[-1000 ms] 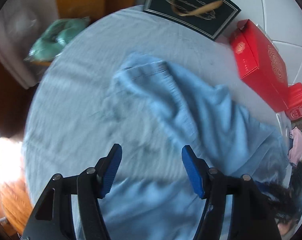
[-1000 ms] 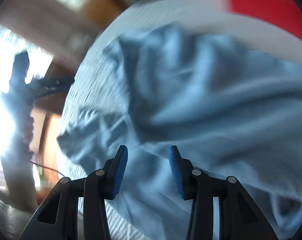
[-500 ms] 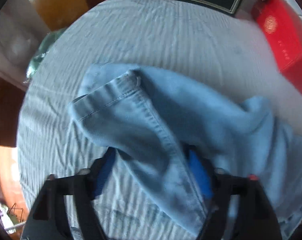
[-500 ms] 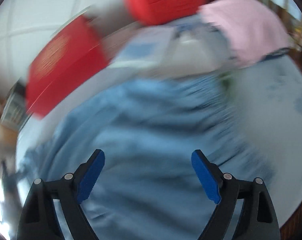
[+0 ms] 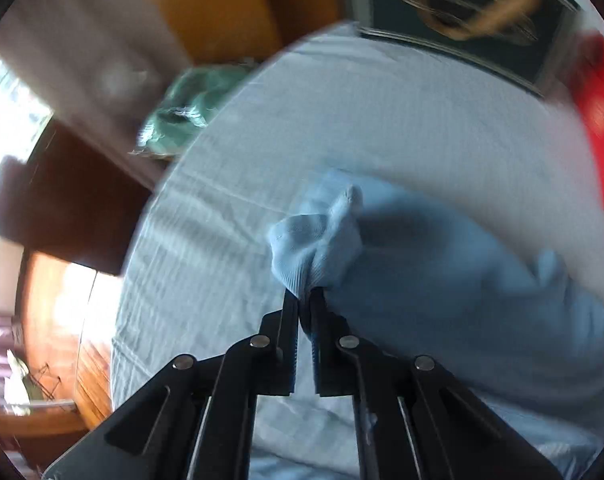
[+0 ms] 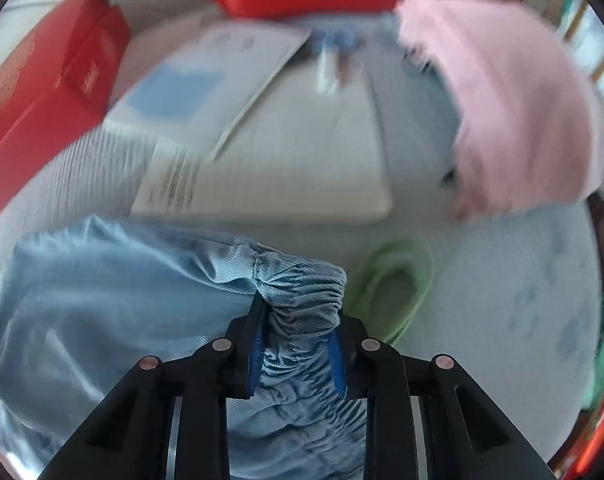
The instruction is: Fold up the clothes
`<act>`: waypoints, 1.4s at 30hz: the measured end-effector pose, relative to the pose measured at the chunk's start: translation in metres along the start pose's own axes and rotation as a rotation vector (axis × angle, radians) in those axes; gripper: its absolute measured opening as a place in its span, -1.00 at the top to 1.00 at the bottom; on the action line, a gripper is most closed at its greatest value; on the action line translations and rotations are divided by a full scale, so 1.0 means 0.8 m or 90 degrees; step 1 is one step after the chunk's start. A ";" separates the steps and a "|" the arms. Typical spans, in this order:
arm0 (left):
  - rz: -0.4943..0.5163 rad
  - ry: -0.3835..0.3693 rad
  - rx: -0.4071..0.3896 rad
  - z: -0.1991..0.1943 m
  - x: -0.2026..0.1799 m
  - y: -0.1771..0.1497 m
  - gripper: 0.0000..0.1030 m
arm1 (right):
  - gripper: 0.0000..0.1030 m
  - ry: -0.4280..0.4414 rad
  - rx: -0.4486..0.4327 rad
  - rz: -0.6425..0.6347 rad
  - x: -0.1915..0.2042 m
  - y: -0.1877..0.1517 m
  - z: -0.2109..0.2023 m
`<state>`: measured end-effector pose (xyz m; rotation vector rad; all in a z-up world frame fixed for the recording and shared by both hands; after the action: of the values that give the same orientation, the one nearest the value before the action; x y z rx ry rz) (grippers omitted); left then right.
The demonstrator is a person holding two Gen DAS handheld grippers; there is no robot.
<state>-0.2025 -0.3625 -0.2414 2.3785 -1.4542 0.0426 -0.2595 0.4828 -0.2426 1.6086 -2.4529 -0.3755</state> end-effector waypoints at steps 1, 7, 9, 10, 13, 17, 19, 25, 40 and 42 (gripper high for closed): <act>-0.019 -0.028 0.020 0.014 0.012 -0.003 0.68 | 0.35 -0.009 -0.019 0.013 -0.006 0.010 0.000; -0.079 -0.189 0.042 0.003 0.044 -0.014 0.14 | -0.46 0.016 -0.009 0.068 -0.019 -0.005 -0.011; -0.079 -0.192 0.013 -0.024 0.060 -0.019 -0.53 | -0.66 0.035 -0.020 0.091 -0.032 -0.028 -0.038; -0.074 -0.188 -0.001 -0.039 0.071 -0.023 -0.77 | -0.68 0.045 -0.026 0.103 -0.039 -0.039 -0.051; -0.045 -0.149 0.002 -0.058 0.100 -0.052 -0.78 | -0.68 0.074 -0.043 0.137 -0.058 -0.073 -0.092; -0.015 -0.151 0.028 -0.053 0.121 -0.117 -0.78 | -0.68 0.065 -0.025 0.206 -0.100 -0.153 -0.119; -0.008 -0.154 0.046 -0.047 0.124 -0.152 -0.78 | -0.68 0.052 -0.011 0.242 -0.122 -0.194 -0.125; 0.007 -0.144 0.049 -0.035 0.116 -0.228 -0.78 | -0.68 0.088 0.011 0.291 -0.159 -0.269 -0.125; 0.035 -0.101 0.110 -0.002 0.056 -0.271 -0.83 | 0.91 -0.026 0.055 0.067 -0.091 -0.274 -0.064; 0.046 -0.117 0.095 -0.017 0.057 -0.252 -0.83 | 0.78 -0.037 0.066 0.097 -0.111 -0.276 -0.069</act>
<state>-0.0039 -0.3144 -0.2754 2.5034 -1.6761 -0.0533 -0.0155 0.4741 -0.2597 1.4534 -2.6584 -0.2800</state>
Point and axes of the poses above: each gripper's, at about its wrist camera, not at the fingertips, and z roughly the way its jaws point, x to its left, y to its top, the point moved 5 cm from there along z, roughly the way its jaws point, and after that the axes turned 6 degrees about z, right-handed, at the moved point
